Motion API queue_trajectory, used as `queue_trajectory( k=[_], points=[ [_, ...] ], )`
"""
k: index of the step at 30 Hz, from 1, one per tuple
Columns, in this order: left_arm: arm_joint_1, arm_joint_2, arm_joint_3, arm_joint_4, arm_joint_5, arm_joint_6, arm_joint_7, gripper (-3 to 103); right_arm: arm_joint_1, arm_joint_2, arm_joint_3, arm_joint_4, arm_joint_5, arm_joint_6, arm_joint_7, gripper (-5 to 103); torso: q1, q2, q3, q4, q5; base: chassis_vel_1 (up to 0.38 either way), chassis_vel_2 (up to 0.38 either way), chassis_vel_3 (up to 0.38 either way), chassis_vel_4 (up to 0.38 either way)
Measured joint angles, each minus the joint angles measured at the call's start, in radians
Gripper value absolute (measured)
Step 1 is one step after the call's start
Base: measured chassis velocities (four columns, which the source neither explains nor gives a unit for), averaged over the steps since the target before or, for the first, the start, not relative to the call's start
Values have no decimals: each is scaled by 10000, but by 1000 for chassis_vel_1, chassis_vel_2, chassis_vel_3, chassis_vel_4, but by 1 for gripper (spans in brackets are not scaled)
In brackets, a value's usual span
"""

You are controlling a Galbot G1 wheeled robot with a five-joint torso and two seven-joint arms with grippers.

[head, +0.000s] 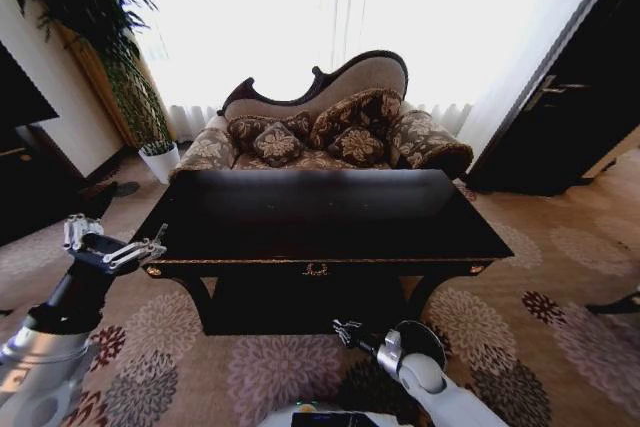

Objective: Move to the front of the table and place the trash on the table into the trash bin.

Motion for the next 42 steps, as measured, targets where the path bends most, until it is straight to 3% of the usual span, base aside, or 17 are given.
queue_trajectory(
  k=[5,10,22,39,42],
  points=[
    [15,-76,80,0,93,0,0,100,302,130,43,-772,-586,-1152,1695,1,0,0,0,0,1,0,0,0,0],
    [39,-105,108,0,153,3,2,100,800,186,159,-2191,-747,-1067,2356,1,0,0,0,0,0,0,0,0,0],
    [43,-69,142,0,250,2,12,100,2236,490,382,-4921,-144,-946,2695,-1,0,0,0,0,0,0,0,0,0],
    [-105,-3,293,0,381,-12,22,100,3271,453,725,-7453,-135,-1223,2956,29,0,0,0,-1,0,0,0,0,0],
    [-105,5,293,0,382,-20,25,100,3220,384,761,-7493,-221,-1293,2949,40,0,0,0,0,-1,0,0,0,0]
  ],
)
